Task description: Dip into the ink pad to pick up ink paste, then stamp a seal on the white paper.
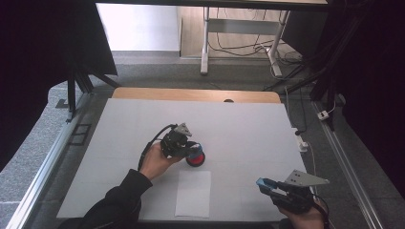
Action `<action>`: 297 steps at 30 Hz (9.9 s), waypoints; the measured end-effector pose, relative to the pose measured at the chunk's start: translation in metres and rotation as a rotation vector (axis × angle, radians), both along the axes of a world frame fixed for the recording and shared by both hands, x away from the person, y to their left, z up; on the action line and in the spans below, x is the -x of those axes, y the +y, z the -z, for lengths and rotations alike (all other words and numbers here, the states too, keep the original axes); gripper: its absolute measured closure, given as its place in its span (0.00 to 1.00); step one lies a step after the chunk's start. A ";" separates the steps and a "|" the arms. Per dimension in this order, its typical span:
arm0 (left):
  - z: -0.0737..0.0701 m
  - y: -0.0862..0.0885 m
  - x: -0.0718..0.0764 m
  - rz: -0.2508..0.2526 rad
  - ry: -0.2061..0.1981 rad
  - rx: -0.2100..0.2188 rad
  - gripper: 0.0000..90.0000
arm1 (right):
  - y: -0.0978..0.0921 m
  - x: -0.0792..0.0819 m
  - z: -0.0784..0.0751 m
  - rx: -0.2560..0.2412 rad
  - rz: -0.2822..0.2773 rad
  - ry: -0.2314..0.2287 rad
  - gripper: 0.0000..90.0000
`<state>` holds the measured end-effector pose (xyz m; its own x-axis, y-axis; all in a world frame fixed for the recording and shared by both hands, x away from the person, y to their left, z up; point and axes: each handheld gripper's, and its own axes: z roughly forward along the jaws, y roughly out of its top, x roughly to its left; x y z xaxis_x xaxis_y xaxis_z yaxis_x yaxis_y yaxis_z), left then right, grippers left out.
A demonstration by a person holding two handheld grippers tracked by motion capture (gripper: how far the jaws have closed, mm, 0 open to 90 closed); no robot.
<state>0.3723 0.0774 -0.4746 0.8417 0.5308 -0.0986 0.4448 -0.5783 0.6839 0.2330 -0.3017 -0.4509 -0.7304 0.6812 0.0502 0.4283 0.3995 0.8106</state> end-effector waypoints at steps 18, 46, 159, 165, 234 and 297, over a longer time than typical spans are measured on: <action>0.011 -0.011 -0.001 -0.001 0.001 -0.074 0.78 | 0.000 0.000 0.000 0.001 -0.002 0.000 0.77; 0.013 -0.011 0.001 -0.012 -0.002 -0.075 0.79 | 0.001 0.000 0.000 0.009 -0.003 0.000 0.77; 0.010 -0.013 0.004 -0.027 -0.002 -0.027 0.78 | 0.000 0.001 -0.001 0.008 0.002 -0.003 0.76; 0.002 -0.008 0.008 -0.026 -0.004 0.004 0.78 | 0.000 0.001 -0.001 0.007 0.003 -0.003 0.76; -0.020 0.024 0.086 0.073 0.064 0.128 0.78 | 0.002 0.002 -0.002 0.003 -0.007 -0.017 0.76; 0.027 -0.008 0.085 0.099 0.023 -0.054 0.79 | 0.003 0.002 -0.002 0.010 -0.013 -0.014 0.76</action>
<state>0.2873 0.0691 -0.5020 0.8882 0.4502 -0.0919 0.3986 -0.6556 0.6413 0.2314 -0.2989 -0.4488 -0.7396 0.6722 0.0333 0.4121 0.4132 0.8121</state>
